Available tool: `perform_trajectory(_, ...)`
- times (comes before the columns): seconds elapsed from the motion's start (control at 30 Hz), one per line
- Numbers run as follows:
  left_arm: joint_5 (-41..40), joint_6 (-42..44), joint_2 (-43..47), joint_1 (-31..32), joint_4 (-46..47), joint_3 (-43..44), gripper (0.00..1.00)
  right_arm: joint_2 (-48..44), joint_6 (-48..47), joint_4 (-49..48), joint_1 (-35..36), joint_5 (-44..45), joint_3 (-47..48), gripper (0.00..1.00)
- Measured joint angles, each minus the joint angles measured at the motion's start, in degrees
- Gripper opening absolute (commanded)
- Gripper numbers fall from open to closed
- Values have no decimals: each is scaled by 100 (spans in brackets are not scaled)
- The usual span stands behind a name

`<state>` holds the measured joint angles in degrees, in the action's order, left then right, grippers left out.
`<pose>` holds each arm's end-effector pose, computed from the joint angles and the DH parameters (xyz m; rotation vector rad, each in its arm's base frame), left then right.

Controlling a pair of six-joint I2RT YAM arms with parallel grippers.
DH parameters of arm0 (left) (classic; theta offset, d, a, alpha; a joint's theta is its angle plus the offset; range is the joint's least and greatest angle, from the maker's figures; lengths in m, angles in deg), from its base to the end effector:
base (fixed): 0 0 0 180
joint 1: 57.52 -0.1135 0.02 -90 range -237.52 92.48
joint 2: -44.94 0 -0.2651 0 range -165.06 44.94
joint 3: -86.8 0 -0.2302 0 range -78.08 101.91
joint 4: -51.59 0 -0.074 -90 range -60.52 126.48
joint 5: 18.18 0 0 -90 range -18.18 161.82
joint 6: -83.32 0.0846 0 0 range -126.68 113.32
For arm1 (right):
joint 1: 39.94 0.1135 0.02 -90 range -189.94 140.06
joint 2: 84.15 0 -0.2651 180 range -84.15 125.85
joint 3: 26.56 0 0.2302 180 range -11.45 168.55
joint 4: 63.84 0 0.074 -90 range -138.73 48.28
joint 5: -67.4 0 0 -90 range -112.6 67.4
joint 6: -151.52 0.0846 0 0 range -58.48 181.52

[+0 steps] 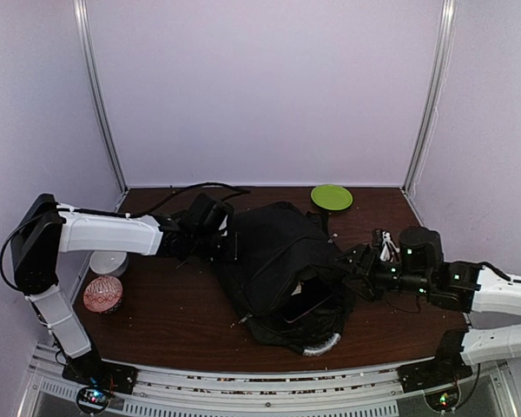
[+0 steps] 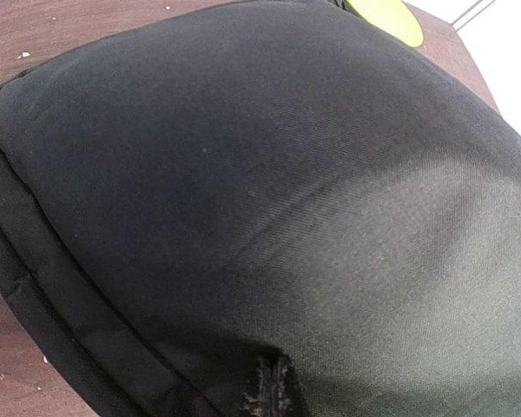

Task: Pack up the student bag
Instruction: Zip the student bag at the center of the board.

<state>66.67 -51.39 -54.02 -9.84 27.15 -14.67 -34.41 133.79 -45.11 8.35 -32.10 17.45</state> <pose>0.2676 -0.2826 0.1834 0.0178 2.4549 -0.6597 0.1366 0.1743 0.2276 0.3627 2.3087 1.4008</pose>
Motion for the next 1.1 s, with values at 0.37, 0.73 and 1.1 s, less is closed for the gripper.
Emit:
perform_trajectory(0.37,-37,-136,-149,0,118,0,0,341,426,-179,-55,153,-2,9)
perform_trajectory(0.73,9,-221,-369,-4,581,0,0,675,-1438,1976,-433,706,1322,0)
perform_trajectory(1.1,98,-240,-540,-61,763,-48,0,1178,-3058,3733,-474,1836,1958,75)
